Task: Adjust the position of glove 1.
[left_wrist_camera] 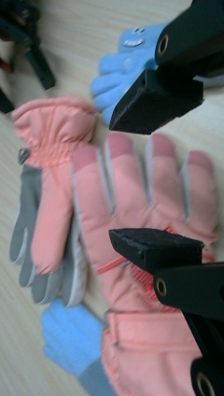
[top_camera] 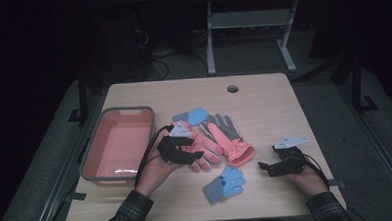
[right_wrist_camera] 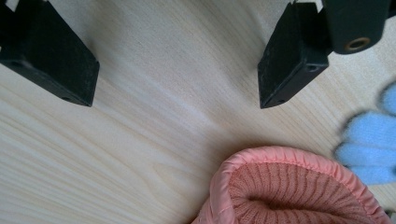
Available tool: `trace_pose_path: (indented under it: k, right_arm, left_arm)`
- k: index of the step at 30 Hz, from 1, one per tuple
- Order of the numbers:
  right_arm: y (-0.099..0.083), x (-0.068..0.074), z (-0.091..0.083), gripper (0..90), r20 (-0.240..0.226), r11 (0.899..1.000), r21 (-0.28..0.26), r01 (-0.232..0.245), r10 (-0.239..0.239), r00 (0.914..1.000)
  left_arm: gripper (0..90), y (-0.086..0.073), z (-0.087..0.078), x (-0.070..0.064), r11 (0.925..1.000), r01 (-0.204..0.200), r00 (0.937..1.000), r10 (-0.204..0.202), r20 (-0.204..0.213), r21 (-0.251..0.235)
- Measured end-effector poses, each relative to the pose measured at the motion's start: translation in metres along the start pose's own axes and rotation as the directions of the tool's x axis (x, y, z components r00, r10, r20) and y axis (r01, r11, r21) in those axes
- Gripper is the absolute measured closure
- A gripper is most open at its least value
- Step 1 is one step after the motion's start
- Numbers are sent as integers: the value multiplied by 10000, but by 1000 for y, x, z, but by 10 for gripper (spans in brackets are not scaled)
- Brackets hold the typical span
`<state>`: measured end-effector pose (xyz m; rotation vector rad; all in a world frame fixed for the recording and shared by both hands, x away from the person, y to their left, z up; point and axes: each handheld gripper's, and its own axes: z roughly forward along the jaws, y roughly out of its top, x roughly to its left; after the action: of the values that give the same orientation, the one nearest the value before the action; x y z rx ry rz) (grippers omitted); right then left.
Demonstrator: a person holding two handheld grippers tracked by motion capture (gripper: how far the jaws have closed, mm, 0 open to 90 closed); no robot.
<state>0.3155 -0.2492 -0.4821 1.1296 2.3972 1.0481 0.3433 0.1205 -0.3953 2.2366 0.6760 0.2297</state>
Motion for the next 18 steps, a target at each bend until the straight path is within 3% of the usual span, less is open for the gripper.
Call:
trace_pose_path:
  k: [9,18]
  right_arm:
    - [0,0,0,121,-1,10000,-2,0,0,10000]
    - [0,0,0,121,-7,10000,8,-15,15,10000]
  left_arm:
    - [479,26,8,25,9996,227,9991,-222,-363,147]
    - [575,49,28,64,9981,249,9927,-181,-1190,558]
